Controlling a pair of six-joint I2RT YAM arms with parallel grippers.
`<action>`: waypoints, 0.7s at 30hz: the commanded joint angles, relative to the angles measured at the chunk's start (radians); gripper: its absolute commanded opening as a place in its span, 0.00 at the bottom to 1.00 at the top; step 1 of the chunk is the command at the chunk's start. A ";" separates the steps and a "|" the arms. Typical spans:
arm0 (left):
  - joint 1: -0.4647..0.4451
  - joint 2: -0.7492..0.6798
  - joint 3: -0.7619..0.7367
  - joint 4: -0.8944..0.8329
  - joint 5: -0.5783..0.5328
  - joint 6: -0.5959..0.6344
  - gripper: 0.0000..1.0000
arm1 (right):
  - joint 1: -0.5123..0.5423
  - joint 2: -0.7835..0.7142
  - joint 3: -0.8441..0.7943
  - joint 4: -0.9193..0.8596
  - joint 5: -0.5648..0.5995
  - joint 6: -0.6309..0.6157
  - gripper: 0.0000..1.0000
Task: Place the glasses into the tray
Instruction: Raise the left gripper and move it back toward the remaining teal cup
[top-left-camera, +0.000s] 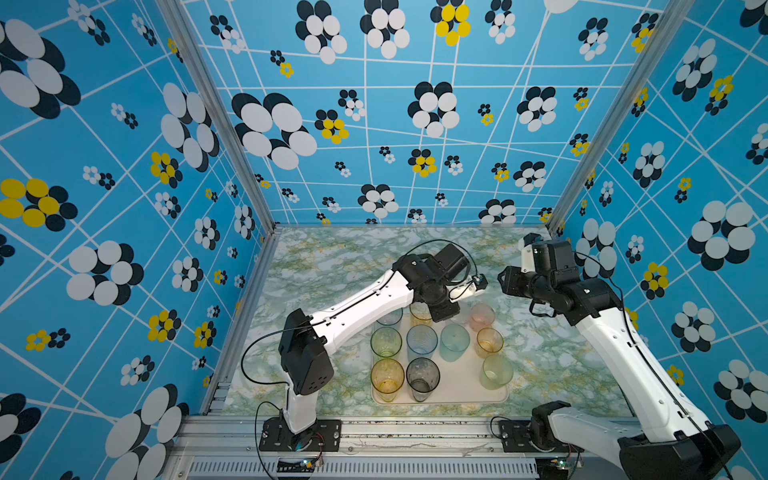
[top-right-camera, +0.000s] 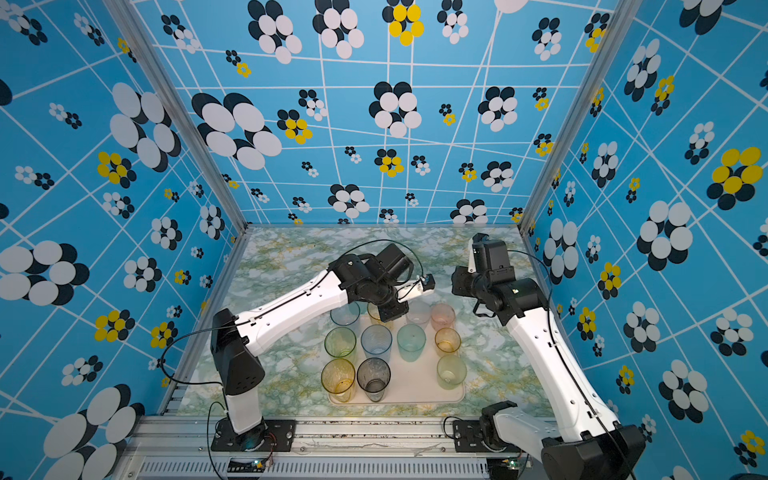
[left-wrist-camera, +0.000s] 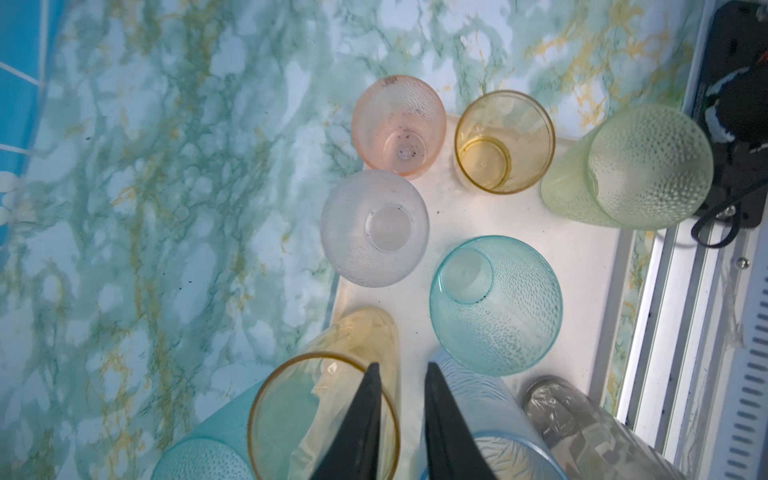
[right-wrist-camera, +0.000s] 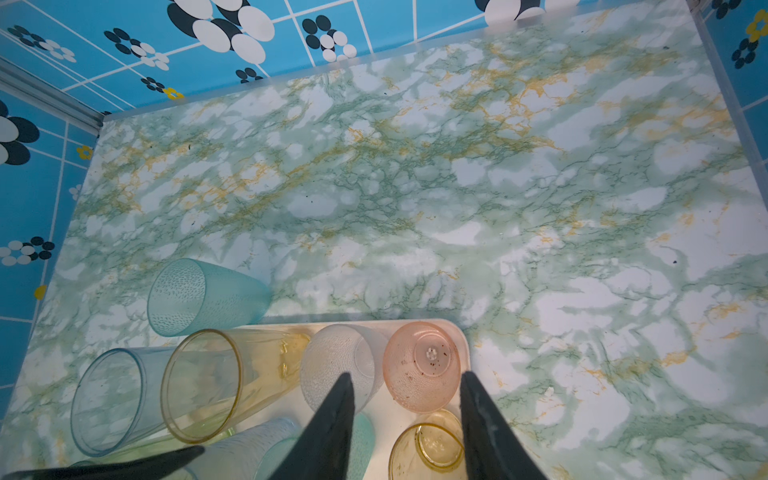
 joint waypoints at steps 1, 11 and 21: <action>0.085 -0.099 -0.031 0.087 0.042 -0.107 0.22 | -0.007 -0.009 -0.015 0.006 -0.013 -0.009 0.44; 0.373 -0.242 -0.170 0.131 -0.084 -0.347 0.22 | -0.007 -0.009 -0.015 0.003 -0.033 -0.002 0.44; 0.460 -0.195 -0.297 0.171 -0.148 -0.393 0.22 | -0.006 0.004 -0.017 -0.015 -0.048 0.002 0.44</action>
